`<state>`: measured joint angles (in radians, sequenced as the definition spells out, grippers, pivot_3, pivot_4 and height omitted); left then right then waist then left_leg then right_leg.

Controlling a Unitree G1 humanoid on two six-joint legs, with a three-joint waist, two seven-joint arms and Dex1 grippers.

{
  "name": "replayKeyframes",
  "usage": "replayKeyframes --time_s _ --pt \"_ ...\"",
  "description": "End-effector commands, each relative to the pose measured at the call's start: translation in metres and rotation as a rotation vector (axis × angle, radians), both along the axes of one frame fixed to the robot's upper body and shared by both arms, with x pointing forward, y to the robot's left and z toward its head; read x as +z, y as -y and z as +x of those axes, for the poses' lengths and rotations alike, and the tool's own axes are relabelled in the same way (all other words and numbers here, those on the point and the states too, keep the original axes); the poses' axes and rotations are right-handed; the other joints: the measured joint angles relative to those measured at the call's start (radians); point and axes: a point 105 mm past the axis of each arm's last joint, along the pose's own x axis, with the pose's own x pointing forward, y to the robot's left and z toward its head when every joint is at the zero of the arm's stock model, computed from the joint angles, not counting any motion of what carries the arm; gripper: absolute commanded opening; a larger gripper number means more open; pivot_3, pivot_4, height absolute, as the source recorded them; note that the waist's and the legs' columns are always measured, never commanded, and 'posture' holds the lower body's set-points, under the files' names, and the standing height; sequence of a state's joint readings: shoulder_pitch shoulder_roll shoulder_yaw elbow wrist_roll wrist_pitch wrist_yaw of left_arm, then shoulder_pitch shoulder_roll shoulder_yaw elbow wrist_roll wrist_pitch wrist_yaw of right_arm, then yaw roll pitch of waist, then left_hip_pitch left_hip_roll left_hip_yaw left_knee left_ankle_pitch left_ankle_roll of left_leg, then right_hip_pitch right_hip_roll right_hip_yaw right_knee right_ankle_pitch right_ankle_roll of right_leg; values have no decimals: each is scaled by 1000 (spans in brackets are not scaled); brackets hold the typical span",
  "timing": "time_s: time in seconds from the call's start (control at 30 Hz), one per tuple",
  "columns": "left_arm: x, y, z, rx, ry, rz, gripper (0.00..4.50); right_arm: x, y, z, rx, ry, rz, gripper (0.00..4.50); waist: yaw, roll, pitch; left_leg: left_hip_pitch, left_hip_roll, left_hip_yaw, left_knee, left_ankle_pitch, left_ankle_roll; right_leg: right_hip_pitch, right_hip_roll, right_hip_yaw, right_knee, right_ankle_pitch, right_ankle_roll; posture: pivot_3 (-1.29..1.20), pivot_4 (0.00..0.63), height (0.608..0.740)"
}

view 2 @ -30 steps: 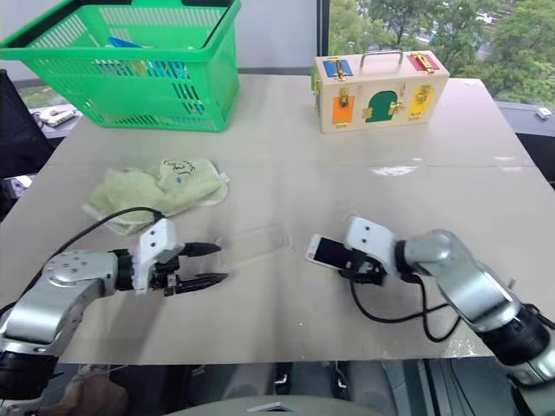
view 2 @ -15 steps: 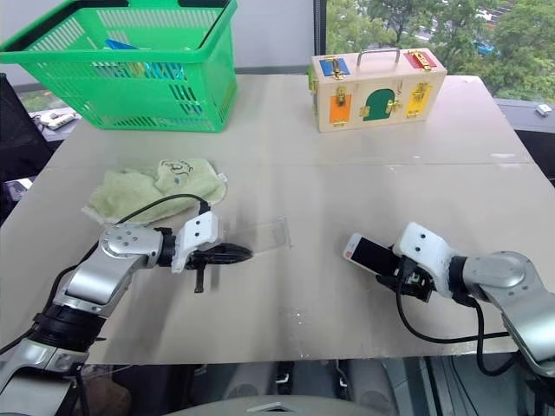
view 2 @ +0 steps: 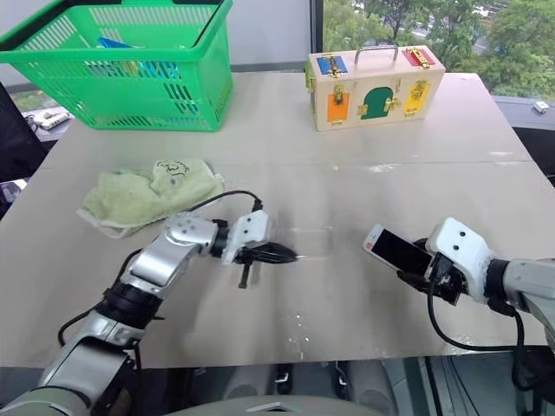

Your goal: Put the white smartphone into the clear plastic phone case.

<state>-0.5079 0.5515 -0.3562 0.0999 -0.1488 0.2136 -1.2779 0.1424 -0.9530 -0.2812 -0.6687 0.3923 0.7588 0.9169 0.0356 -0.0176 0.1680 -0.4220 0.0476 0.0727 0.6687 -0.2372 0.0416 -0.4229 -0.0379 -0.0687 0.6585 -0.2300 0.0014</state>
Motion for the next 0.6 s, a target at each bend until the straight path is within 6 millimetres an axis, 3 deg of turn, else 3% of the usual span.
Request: replayKeyframes --time_s 0.03,0.17,0.53,0.6 --pt "2 18 5 -34 22 24 0 16 0 1 21 63 -18 2787 1 0 0 0 0 0 0 0 0 0 0 0 0 0 0 0 150 740" --pt "6 27 8 -49 30 39 0 16 -3 2 37 66 -31 2787 -3 0 0 0 0 0 0 0 0 0 1 1 0 0 0 0 150 740" --pt "13 29 9 7 0 54 0 15 -19 10 106 86 -16 2787 -18 -1 0 0 0 -1 0 0 0 0 1 1 1 0 0 0 150 740" --pt "15 28 7 3 -12 42 565 16 -20 11 125 89 -18 2787 -19 -1 0 0 0 -1 0 0 0 0 1 1 1 0 0 0 150 740"
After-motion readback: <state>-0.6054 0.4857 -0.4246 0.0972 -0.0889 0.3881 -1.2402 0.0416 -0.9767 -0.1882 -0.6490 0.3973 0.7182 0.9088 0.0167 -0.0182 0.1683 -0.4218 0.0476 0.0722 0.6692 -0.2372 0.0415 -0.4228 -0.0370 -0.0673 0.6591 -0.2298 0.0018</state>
